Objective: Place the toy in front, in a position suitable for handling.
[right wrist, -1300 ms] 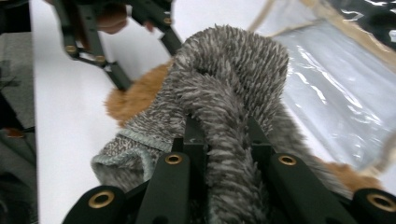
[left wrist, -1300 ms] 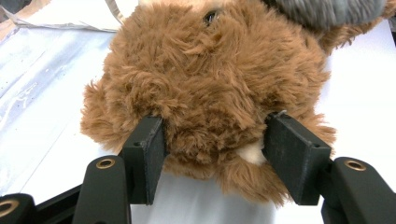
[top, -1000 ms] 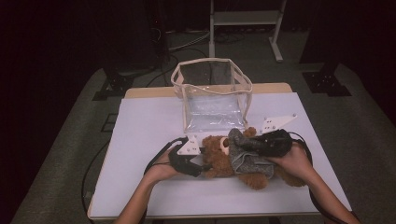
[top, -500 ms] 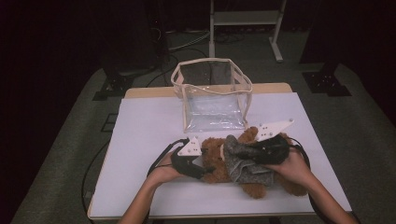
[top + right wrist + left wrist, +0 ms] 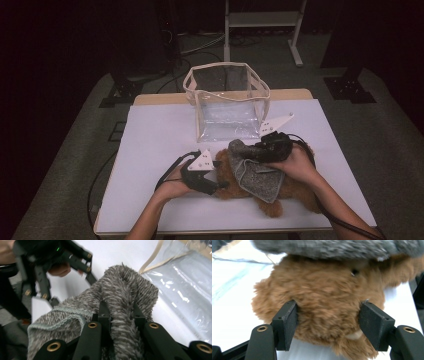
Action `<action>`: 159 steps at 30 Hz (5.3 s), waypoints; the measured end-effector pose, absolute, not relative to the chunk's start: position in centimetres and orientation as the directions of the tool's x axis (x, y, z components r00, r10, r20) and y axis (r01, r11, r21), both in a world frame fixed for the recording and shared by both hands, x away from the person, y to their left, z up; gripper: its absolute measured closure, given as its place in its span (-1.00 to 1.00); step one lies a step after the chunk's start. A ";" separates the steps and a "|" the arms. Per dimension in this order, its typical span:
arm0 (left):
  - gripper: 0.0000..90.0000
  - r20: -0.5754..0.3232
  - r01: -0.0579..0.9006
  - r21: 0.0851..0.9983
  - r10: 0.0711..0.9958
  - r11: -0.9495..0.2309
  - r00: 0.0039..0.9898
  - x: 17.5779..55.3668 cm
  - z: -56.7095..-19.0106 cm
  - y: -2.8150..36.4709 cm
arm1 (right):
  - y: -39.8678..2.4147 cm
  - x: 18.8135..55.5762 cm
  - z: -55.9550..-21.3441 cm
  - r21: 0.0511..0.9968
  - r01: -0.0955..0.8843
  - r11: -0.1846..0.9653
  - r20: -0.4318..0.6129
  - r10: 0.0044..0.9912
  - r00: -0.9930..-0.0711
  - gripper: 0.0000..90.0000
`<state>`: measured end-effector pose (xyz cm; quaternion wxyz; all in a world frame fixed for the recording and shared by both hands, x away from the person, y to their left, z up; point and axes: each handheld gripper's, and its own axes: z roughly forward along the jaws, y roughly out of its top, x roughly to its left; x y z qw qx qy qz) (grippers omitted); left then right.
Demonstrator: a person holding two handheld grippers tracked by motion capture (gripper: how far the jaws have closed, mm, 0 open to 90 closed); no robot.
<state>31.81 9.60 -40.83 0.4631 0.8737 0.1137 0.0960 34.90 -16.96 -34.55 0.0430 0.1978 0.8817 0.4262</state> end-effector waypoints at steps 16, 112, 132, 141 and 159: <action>-0.23 0.082 0.084 0.827 0.267 -0.555 0.960 31.3 -41.1 8.8 | -14.8 35.0 -33.3 0.700 0.291 0.652 0.071 0.341 -0.937 0.68; -0.21 0.111 0.087 0.827 0.314 -0.555 0.943 31.9 -40.8 9.2 | -17.2 31.1 -33.8 0.706 0.273 0.653 0.018 0.369 -0.929 0.60; -0.23 0.126 0.096 0.821 0.342 -0.563 0.931 31.1 -39.8 13.4 | -13.3 35.3 -33.0 0.682 0.252 0.686 -0.080 0.413 -0.907 0.60; -0.24 0.126 0.097 0.826 0.350 -0.555 0.928 30.8 -39.4 14.3 | -10.6 35.6 -33.2 0.660 0.210 0.721 -0.097 0.359 -0.928 0.60; -0.30 0.127 0.099 0.835 0.364 -0.542 0.923 30.5 -39.1 15.4 | -9.7 33.5 -34.5 0.653 0.149 0.743 -0.079 0.262 -0.962 0.60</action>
